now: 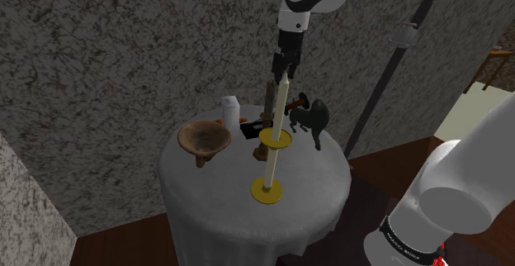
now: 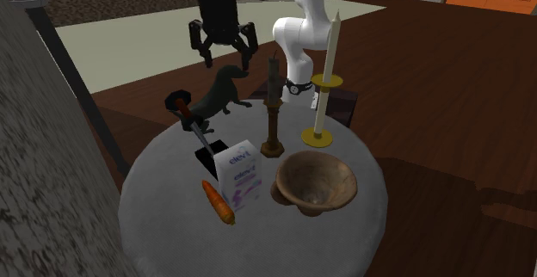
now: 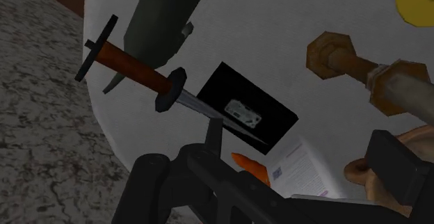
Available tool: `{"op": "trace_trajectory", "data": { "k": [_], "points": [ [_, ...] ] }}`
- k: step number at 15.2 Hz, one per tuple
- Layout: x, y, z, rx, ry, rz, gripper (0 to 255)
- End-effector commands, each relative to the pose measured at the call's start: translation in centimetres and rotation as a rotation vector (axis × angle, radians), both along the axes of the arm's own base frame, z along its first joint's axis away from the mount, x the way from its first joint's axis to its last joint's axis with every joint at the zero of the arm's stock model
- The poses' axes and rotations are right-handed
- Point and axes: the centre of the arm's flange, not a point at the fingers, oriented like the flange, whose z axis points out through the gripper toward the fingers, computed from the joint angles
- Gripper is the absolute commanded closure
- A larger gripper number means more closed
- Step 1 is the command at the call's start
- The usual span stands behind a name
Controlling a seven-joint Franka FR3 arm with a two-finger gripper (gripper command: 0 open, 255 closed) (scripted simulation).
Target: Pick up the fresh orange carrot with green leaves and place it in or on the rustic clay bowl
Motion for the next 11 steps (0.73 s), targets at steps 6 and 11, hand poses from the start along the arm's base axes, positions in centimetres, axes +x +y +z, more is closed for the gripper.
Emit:
{"op": "trace_trajectory", "data": {
  "k": [6, 11],
  "points": [
    [8.9, -0.4, -4.5, 0.002, 0.048, 0.029, 0],
    [15.1, -0.6, -8.0, 0.004, 0.081, 0.05, 0]
  ]
}}
